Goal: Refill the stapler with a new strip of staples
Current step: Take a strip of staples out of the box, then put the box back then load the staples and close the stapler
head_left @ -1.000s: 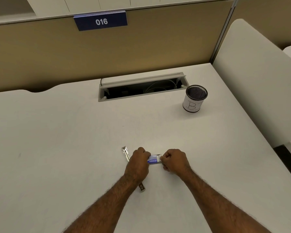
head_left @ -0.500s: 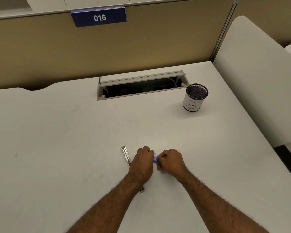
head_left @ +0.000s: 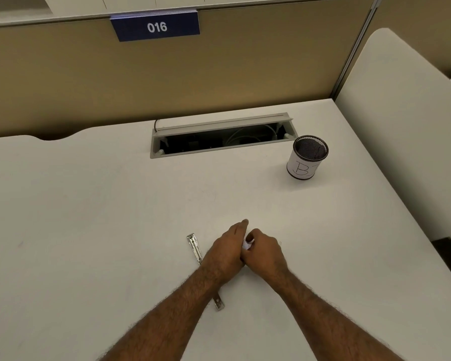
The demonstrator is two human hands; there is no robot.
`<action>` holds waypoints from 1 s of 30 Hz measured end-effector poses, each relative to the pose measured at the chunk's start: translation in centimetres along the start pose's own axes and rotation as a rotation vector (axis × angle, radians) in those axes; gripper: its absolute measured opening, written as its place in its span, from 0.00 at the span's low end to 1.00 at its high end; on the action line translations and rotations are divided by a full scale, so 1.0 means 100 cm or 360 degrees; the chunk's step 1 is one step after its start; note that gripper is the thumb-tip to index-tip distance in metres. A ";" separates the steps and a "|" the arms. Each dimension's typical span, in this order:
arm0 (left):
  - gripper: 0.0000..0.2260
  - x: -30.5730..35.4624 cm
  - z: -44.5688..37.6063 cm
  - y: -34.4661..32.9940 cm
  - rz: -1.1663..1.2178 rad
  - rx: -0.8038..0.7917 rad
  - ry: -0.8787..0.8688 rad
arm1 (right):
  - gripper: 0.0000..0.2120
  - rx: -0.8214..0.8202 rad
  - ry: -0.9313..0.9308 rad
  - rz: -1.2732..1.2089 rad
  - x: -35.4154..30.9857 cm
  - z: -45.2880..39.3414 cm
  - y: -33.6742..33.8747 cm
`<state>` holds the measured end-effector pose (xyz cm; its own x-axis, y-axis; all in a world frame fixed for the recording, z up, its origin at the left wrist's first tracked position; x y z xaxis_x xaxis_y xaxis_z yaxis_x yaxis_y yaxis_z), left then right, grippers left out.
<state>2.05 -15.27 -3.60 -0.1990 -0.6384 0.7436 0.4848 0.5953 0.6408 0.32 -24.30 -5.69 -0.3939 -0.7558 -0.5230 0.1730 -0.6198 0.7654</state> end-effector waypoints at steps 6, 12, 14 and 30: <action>0.37 -0.002 -0.007 0.017 0.0080 -0.0046 -0.0121 | 0.15 0.0053 0.0098 0.0473 -0.019 -0.021 0.005; 0.31 -0.059 -0.008 0.103 0.0086 0.0503 0.0125 | 0.11 0.0274 0.0269 0.0474 -0.049 -0.069 0.040; 0.27 -0.086 -0.002 0.128 -0.0006 0.0675 0.0262 | 0.12 0.0317 0.0285 0.0478 -0.057 -0.092 0.052; 0.33 -0.162 0.038 0.132 -0.0650 0.0722 0.0660 | 0.20 0.0152 0.0283 0.0789 -0.090 -0.182 0.052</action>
<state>8.46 4.77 -6.50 0.0936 -0.9309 0.3532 0.0233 0.3567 0.9339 21.17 -24.61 -3.83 -0.1255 -0.9823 -0.1394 0.2135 -0.1640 0.9631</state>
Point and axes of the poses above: each hand's wrist, its own z-axis away from the middle knuckle, its own y-axis out of the back of the hand, x = y × z, the point moved 10 cm from there along -z, towards the middle knuckle, and after that the axes turned 11 degrees about z, right-handed, at the moved point
